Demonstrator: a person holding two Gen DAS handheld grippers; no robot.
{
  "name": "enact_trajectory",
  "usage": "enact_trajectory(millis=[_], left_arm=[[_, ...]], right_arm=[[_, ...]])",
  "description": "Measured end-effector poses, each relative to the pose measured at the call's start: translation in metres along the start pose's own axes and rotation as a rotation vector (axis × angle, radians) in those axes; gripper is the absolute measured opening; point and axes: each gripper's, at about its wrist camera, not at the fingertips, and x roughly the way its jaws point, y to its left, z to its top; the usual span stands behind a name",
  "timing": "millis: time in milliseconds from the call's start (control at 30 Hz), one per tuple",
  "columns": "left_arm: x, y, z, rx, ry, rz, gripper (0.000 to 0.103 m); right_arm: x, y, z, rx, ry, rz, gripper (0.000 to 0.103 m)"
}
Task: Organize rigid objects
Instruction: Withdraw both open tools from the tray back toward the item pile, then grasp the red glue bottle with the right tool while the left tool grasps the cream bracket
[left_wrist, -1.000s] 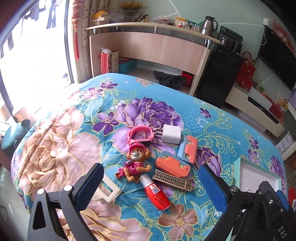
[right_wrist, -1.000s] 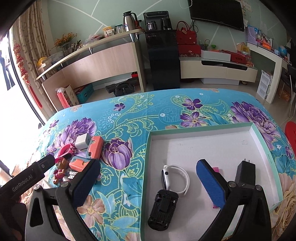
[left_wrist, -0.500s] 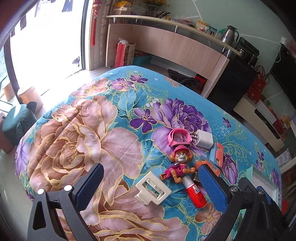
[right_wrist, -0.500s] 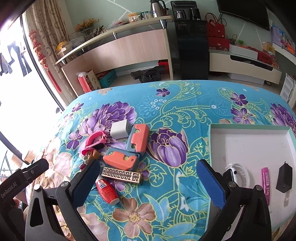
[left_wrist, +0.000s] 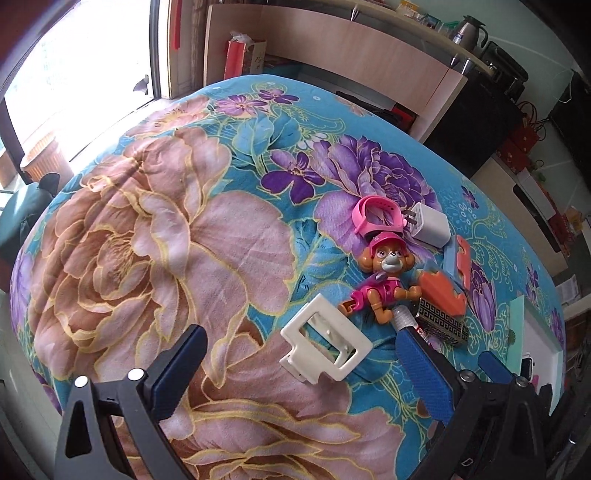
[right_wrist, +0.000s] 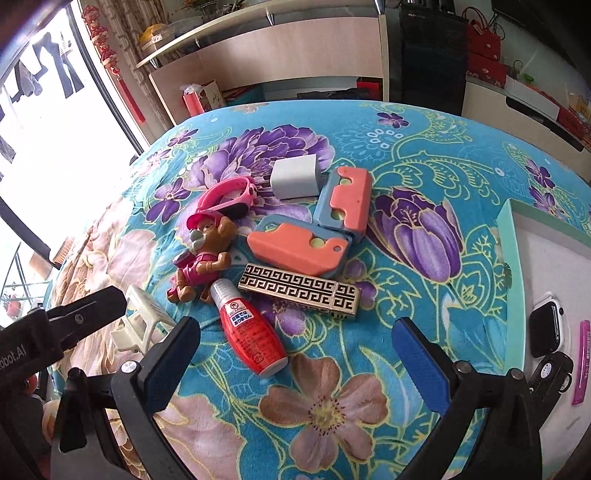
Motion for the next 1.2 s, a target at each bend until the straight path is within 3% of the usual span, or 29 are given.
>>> enact_trajectory(millis=[133,267,333,400,500,600,767,1200], left_arm=[[0.009,-0.006,-0.003,0.02,0.028,0.006,0.103],[0.013,-0.009,-0.004,0.03,0.036,-0.002,0.103],[0.016,-0.011,-0.004,0.035,0.043,0.005,0.103],[0.017,-0.011,-0.005,0.037,0.046,0.006,0.101],[0.019,-0.012,-0.005,0.042,0.053,-0.002,0.089],[0.023,-0.016,-0.007,0.056,0.073,-0.009,0.086],[0.026,-0.019,-0.009,0.064,0.086,-0.028,0.062],[0.02,-0.02,-0.009,0.066,0.067,-0.031,0.061]], right_arm=[[0.011,0.009,-0.002,-0.041,0.015,0.003,0.102],[0.019,0.015,-0.005,-0.071,0.025,-0.012,0.085],[0.019,0.018,-0.005,-0.09,0.016,-0.029,0.082],[0.018,0.019,-0.005,-0.099,0.005,-0.03,0.067],[0.016,0.023,-0.005,-0.112,-0.002,-0.017,0.054],[0.015,0.026,-0.007,-0.122,-0.004,-0.001,0.043],[0.013,0.025,-0.009,-0.121,0.003,0.009,0.04],[0.006,0.026,-0.018,-0.135,0.026,0.03,0.035]])
